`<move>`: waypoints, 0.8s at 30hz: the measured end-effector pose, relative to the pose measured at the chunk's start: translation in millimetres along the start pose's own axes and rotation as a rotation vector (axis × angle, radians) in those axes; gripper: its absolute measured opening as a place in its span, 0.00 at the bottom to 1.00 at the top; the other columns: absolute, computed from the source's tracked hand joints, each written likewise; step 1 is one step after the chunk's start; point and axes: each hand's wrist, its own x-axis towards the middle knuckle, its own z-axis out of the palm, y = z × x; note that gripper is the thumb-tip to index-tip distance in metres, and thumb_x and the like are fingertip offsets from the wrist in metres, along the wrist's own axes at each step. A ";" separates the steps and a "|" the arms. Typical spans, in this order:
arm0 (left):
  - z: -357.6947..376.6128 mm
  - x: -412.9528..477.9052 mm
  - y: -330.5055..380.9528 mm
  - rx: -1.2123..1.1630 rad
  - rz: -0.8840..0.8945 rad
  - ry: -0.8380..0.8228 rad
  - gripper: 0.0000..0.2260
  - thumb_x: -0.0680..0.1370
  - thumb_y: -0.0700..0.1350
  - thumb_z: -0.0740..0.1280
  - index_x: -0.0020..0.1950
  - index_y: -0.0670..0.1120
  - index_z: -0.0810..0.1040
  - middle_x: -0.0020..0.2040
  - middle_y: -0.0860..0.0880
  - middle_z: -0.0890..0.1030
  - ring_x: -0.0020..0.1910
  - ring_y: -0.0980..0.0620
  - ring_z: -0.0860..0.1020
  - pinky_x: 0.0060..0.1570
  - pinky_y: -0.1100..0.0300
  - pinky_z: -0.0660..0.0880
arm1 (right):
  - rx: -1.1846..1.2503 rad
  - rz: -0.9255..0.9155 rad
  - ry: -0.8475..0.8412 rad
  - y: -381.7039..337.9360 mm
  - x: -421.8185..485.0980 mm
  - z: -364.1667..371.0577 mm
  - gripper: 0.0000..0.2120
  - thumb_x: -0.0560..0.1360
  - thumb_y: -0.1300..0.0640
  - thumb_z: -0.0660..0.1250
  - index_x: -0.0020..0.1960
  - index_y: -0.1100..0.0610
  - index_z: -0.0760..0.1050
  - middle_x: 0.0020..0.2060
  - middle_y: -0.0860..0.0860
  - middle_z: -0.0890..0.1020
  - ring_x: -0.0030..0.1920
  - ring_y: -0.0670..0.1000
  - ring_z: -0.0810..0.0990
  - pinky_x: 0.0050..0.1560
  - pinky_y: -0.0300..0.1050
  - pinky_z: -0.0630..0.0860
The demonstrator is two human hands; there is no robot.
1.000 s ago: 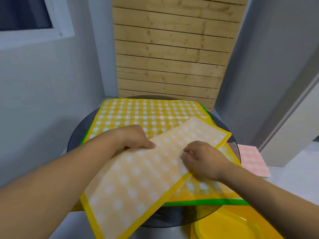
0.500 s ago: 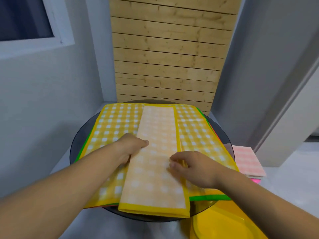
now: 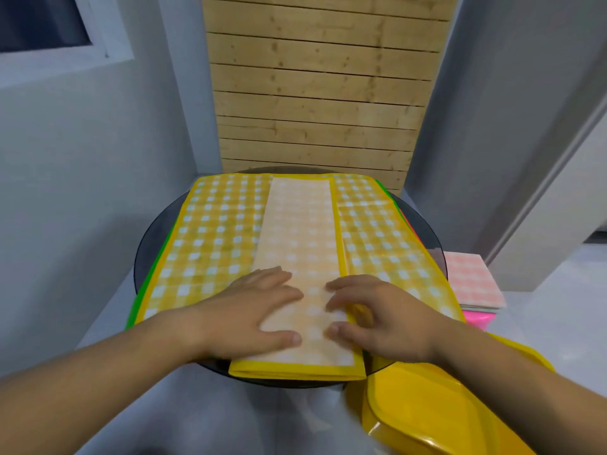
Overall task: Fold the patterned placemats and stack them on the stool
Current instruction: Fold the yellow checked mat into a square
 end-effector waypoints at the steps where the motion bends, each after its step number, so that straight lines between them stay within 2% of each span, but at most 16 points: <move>1: 6.7 -2.4 -1.1 0.037 0.021 -0.011 0.34 0.77 0.70 0.58 0.80 0.61 0.53 0.82 0.57 0.42 0.79 0.60 0.36 0.75 0.63 0.36 | 0.004 -0.036 0.021 -3.9 -4.5 1.0 0.16 0.74 0.40 0.70 0.58 0.46 0.80 0.66 0.44 0.76 0.67 0.40 0.68 0.67 0.33 0.62; 4: 19.3 -4.6 -4.9 0.106 0.042 -0.021 0.34 0.77 0.71 0.53 0.80 0.63 0.47 0.81 0.57 0.35 0.76 0.62 0.29 0.74 0.60 0.31 | 0.033 -0.107 -0.013 -14.3 -15.8 4.9 0.14 0.71 0.42 0.74 0.53 0.47 0.81 0.61 0.42 0.77 0.64 0.39 0.69 0.66 0.34 0.65; 7: 25.1 -4.9 -7.6 0.149 0.049 -0.031 0.35 0.76 0.73 0.47 0.80 0.63 0.43 0.80 0.57 0.32 0.74 0.63 0.26 0.76 0.56 0.31 | -0.009 -0.105 -0.106 -15.3 -23.8 11.6 0.19 0.68 0.39 0.75 0.55 0.45 0.79 0.67 0.41 0.72 0.68 0.40 0.65 0.68 0.34 0.61; 11: 27.9 -5.9 -5.0 0.176 0.046 -0.038 0.33 0.79 0.71 0.47 0.80 0.62 0.40 0.79 0.56 0.31 0.74 0.62 0.25 0.76 0.55 0.30 | -0.060 -0.105 -0.114 -14.4 -30.8 17.8 0.23 0.66 0.39 0.77 0.56 0.45 0.77 0.69 0.43 0.69 0.70 0.42 0.63 0.69 0.33 0.60; 19: 28.2 -5.3 -2.4 0.163 0.030 -0.058 0.34 0.78 0.71 0.47 0.80 0.62 0.40 0.79 0.55 0.31 0.75 0.60 0.26 0.76 0.55 0.30 | -0.018 -0.086 -0.070 -10.5 -35.9 21.7 0.16 0.70 0.43 0.75 0.53 0.46 0.77 0.69 0.41 0.70 0.70 0.41 0.64 0.68 0.36 0.65; 24: 27.8 -5.6 -1.6 0.155 0.024 -0.061 0.34 0.78 0.71 0.47 0.81 0.62 0.40 0.79 0.56 0.31 0.75 0.60 0.26 0.76 0.55 0.31 | -0.047 -0.124 -0.052 -8.5 -38.1 23.4 0.14 0.71 0.44 0.74 0.54 0.47 0.76 0.69 0.43 0.72 0.71 0.43 0.65 0.68 0.38 0.67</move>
